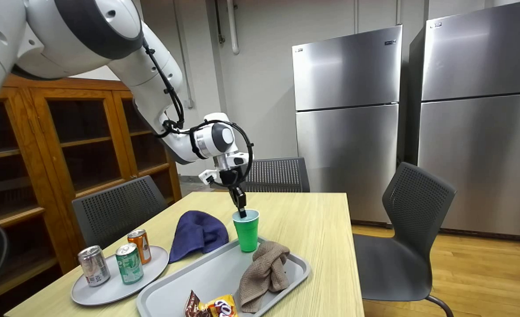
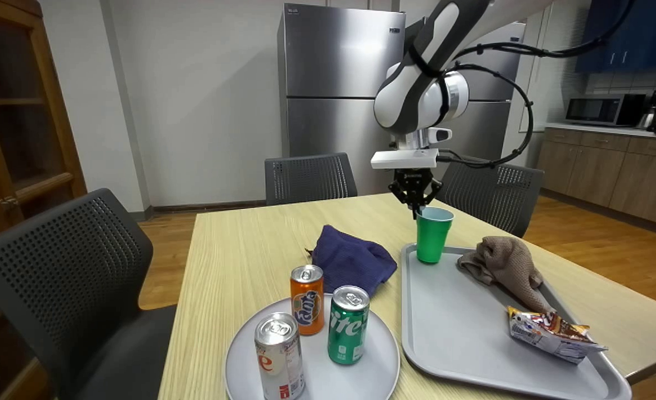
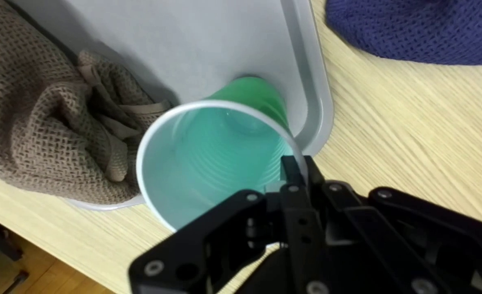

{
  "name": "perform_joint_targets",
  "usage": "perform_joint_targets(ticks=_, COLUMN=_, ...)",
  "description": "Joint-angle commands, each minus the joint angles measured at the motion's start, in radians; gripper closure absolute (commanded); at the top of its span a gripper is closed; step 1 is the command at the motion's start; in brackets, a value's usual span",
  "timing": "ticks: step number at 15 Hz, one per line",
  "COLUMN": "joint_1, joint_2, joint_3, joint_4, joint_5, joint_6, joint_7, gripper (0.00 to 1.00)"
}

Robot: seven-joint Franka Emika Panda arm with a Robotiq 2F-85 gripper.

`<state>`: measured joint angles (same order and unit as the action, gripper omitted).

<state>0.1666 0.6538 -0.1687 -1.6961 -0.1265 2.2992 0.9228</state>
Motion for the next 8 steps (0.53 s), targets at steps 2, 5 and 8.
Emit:
perform_joint_targets(ticks=2, joint_1=0.023, joint_2=-0.046, joint_3=-0.005, joint_4=0.008, joint_5=-0.021, joint_6=-0.003, joint_7=0.039, gripper=0.99)
perform_joint_targets(ticks=5, joint_1=0.031, joint_2=-0.052, joint_3=-0.003, joint_4=0.029, joint_5=-0.025, joint_6=0.0, joint_7=0.048, gripper=0.99)
perform_joint_targets(ticks=8, joint_1=0.036, joint_2=-0.029, joint_3=-0.002, joint_4=0.082, joint_5=-0.025, joint_6=-0.004, joint_7=0.06, gripper=0.99)
